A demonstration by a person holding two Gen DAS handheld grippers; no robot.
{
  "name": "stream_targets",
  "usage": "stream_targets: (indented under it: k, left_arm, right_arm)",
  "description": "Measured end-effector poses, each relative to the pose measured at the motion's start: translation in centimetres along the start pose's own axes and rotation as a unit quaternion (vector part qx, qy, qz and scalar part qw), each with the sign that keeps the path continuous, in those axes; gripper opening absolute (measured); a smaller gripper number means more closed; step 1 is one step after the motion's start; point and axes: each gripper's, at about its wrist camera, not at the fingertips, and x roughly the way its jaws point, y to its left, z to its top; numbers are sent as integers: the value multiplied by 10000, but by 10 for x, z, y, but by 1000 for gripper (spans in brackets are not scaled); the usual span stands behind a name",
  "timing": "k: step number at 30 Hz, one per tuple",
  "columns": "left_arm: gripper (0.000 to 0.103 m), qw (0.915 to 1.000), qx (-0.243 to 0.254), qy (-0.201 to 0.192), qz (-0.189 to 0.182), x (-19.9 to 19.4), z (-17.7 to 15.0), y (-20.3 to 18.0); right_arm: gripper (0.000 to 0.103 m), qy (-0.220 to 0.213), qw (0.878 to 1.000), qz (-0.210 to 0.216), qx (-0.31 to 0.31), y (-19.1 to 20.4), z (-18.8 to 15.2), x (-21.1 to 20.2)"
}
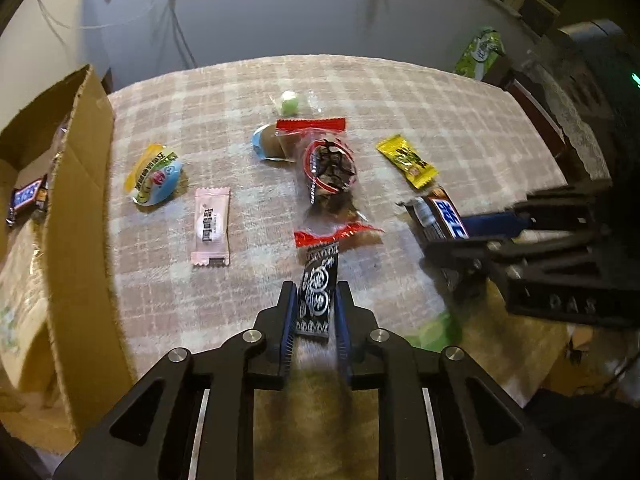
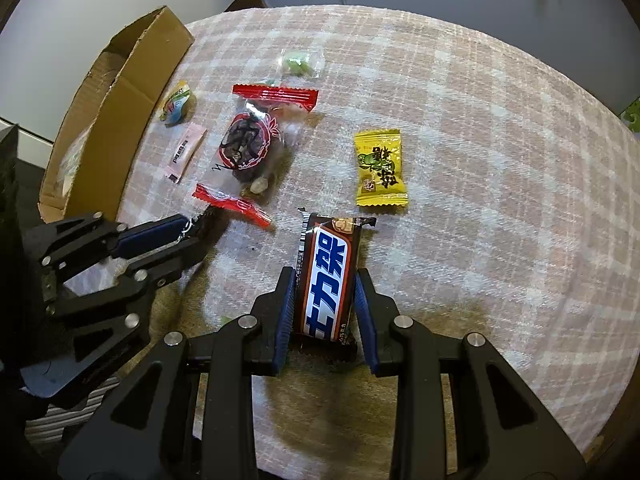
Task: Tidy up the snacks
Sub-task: 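Carry both snacks over the box and release them inside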
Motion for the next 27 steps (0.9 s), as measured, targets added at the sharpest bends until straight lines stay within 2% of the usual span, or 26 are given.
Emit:
stream_targets:
  k: [4, 15, 21, 27]
  left_arm:
    - [9, 9996, -266, -82, -41, 4, 5, 9]
    - [9, 9981, -501, -332, -98, -22, 2, 22]
    - [9, 9953, -762, -585, -107, -50, -4, 35]
    - [9, 9914, -1004, -833, 62, -76, -8, 50]
  right_arm:
    - [30, 17, 10000, -3, -8, 2, 6, 6]
    - [30, -99, 9999, 86, 28, 2, 9, -8]
    - [30, -298, 9991, 212, -194, 18, 22, -27]
    - [30, -463, 9966, 457, -513, 51, 39, -39]
